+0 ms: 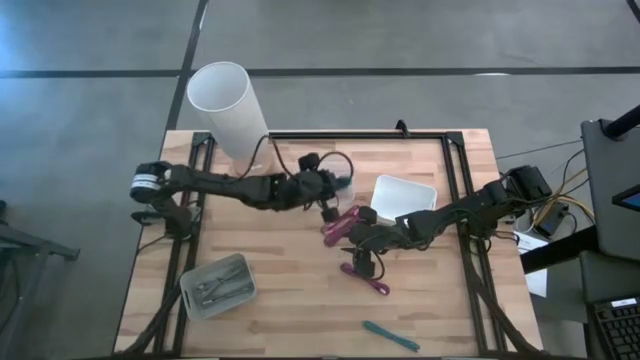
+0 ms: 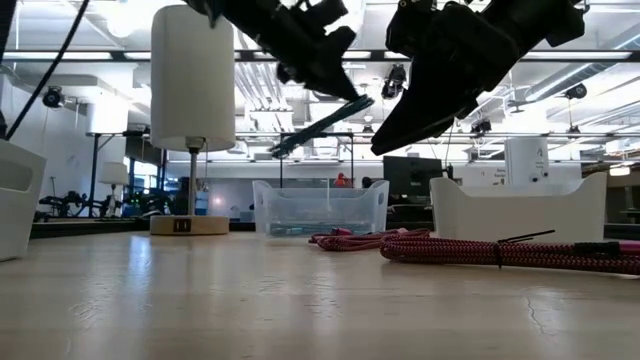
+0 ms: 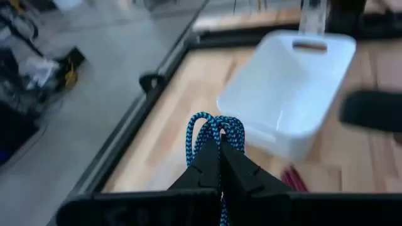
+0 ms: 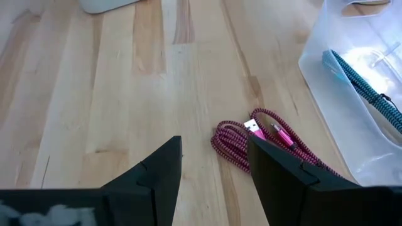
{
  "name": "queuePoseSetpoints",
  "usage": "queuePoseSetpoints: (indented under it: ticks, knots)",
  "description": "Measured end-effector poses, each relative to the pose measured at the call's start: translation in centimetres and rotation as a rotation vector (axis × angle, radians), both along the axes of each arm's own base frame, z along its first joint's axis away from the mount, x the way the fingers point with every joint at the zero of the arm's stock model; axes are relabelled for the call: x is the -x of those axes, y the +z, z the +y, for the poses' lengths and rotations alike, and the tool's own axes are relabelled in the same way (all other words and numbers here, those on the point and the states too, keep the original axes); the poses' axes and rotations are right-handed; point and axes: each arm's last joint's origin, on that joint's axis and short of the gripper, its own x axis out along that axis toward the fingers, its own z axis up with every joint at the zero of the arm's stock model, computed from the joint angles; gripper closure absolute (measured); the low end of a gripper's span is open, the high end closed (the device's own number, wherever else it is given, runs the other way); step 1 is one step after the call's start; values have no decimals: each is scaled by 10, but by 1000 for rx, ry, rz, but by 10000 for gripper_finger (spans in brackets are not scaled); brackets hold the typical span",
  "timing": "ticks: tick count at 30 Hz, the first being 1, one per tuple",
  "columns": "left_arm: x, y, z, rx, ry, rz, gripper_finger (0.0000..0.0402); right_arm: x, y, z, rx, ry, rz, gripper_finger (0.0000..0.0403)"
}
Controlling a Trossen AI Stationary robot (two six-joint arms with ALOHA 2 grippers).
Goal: Pick & Place USB Port
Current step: Put the left blue USB cable into the transparent bin, then put the bottom pink USB cable into the white bin
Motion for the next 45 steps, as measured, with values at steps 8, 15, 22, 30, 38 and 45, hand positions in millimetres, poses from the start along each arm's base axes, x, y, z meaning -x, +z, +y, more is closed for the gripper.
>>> queuePoseSetpoints:
  ticks: [8,15,22,30,38,45]
  knots:
    - [-11,-19,35,-23,7,17,401,0,0,0,3,2,1,225]
    - [-20,-69,53,1,38,155,401,0,0,0,3,2,2,225]
    - [-25,-97,64,6,61,227,394,1,-1,0,4,2,5,225]
    - [-28,-114,66,15,71,269,369,1,-2,0,4,2,6,225]
    - [-26,-104,66,13,76,242,328,1,-2,0,3,1,6,225]
    - [-16,-64,62,22,92,131,306,2,-3,0,-42,-28,19,225]
